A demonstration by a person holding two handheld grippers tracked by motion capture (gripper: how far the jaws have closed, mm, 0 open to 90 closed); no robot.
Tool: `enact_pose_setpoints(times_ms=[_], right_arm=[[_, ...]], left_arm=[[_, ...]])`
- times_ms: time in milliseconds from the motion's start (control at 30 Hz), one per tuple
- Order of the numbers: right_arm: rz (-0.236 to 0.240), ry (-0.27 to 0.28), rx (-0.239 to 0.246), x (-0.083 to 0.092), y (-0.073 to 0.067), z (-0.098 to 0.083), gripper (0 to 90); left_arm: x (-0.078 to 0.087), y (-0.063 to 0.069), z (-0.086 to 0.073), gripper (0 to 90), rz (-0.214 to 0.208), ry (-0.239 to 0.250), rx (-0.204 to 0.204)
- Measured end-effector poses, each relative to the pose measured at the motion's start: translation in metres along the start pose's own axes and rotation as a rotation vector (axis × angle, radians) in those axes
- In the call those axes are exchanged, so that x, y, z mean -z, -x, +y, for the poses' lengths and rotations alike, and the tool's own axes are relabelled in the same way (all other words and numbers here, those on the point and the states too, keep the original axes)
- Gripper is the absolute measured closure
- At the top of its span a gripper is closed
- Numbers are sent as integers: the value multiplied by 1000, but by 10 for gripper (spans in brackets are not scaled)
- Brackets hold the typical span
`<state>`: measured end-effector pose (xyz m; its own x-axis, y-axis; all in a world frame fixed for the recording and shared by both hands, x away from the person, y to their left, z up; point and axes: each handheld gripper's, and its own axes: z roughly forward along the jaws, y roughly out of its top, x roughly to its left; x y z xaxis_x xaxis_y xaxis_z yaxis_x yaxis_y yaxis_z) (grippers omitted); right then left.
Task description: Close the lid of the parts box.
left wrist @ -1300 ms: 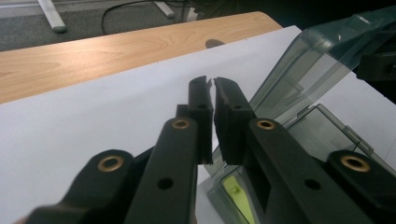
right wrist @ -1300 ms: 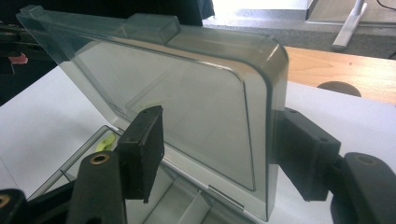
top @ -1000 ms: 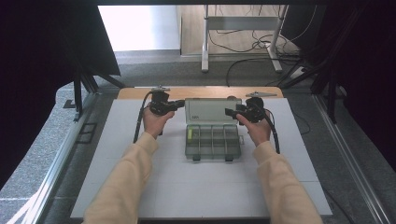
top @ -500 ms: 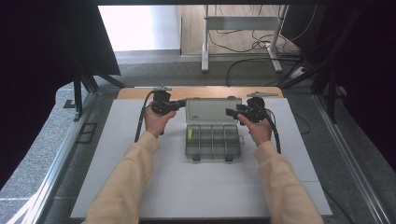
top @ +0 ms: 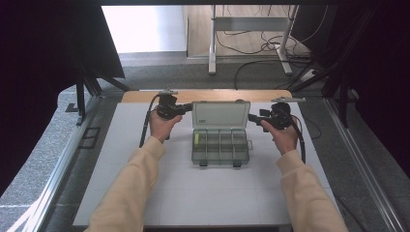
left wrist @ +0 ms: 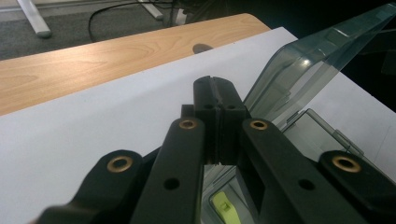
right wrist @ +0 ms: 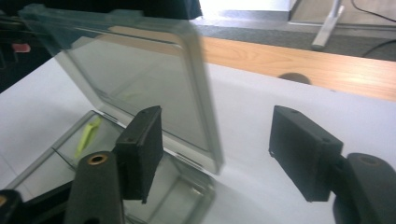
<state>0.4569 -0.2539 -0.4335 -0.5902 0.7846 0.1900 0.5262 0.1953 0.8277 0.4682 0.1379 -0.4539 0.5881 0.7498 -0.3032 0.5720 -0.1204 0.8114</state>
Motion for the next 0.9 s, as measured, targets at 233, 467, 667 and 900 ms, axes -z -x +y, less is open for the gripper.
enact_pose_setpoints(times_ms=[233,467,667,900], right_arm=[[-30,-29,-28,5,16,-4,559],[-66,-48,-2,-5,14,3,855],[-62,-38,21,-11,10,13,899],[-33,-32,36,-18,6,18,900]], left_arm=[[1,0,0,896,-3,0,-2],[3,0,1,897,-5,4,0],[4,0,1,897,-1,1,0],[3,-1,1,897,-4,3,3]])
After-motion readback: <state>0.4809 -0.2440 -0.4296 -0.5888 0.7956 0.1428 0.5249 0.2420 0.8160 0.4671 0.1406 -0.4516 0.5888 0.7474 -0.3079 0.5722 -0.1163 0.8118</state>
